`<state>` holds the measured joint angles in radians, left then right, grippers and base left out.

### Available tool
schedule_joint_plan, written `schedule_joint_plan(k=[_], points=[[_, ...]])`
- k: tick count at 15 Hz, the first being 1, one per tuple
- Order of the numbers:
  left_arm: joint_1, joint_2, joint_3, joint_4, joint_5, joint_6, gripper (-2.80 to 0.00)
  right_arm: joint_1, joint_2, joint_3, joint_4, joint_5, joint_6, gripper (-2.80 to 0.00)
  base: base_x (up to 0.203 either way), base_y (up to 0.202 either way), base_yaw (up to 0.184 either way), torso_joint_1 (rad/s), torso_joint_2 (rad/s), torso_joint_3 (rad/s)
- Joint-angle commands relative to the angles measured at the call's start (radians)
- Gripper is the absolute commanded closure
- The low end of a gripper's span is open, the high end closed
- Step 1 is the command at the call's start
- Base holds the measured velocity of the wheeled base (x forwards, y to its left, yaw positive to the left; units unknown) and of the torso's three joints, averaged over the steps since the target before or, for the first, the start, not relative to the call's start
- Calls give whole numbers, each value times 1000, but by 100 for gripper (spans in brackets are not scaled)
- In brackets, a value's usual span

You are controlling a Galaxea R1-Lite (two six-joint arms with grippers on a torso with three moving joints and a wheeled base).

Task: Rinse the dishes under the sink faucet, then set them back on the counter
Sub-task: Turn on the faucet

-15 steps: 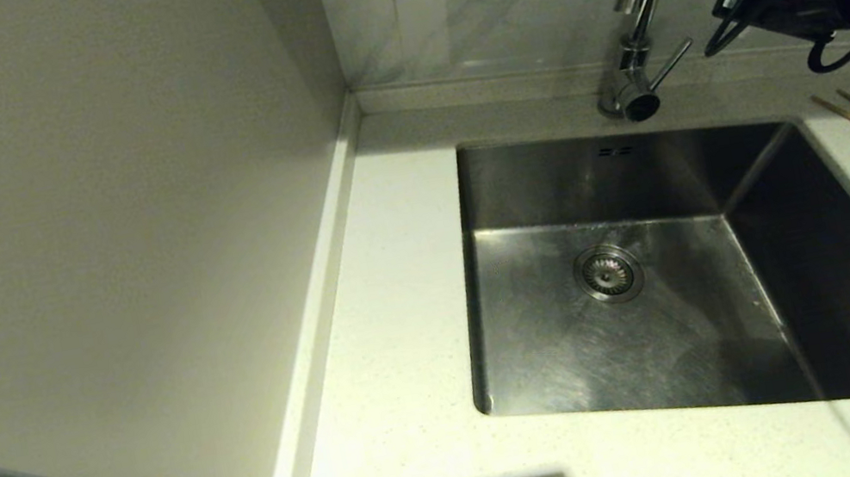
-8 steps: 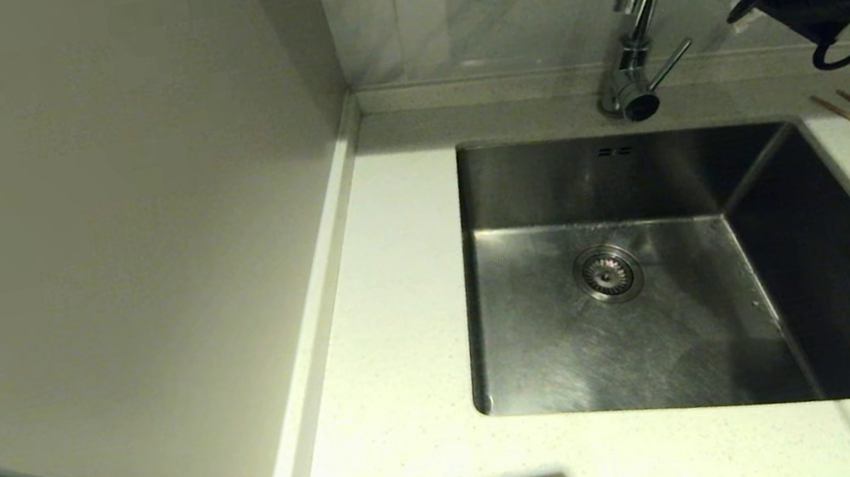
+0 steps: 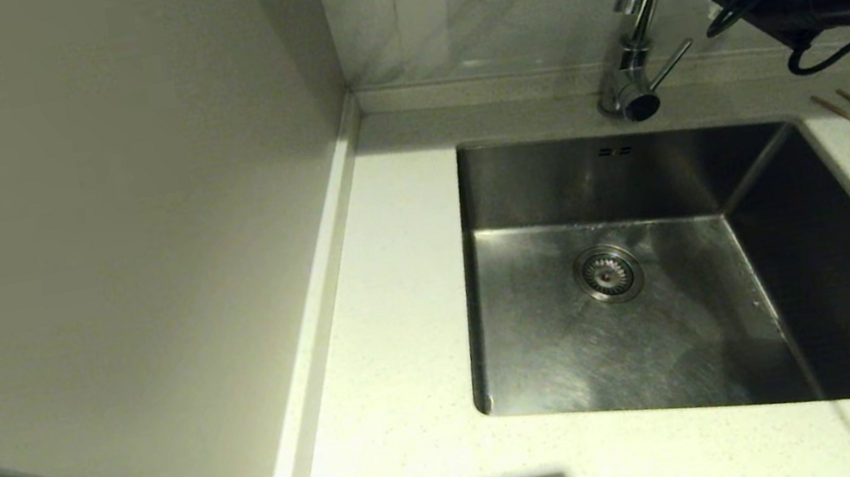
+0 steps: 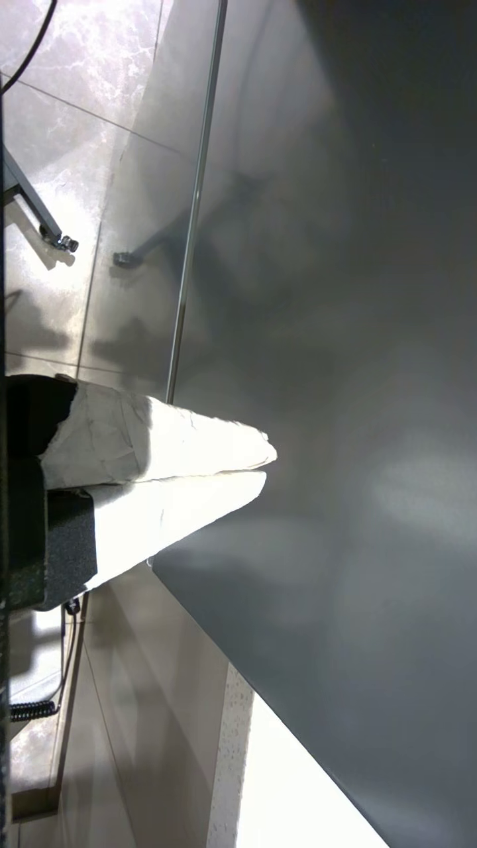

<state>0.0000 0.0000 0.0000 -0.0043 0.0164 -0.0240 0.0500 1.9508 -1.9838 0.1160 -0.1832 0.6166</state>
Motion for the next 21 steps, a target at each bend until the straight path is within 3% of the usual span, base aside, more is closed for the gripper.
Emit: schedule_joint_plan(k=[1,10,21], points=[[0,-2,0,0,0,-1,0,1,25,0,1,-1,2,0,0,0,0,0,0,0],[0,-2,0,0,0,-1,0,1,86,-1,-108,5,-46,0,0,0,0,0,0,0],[0,-2,0,0,0,-1,0,1,112,-7,-125,42,-67,0,0,0,0,0,0,0]])
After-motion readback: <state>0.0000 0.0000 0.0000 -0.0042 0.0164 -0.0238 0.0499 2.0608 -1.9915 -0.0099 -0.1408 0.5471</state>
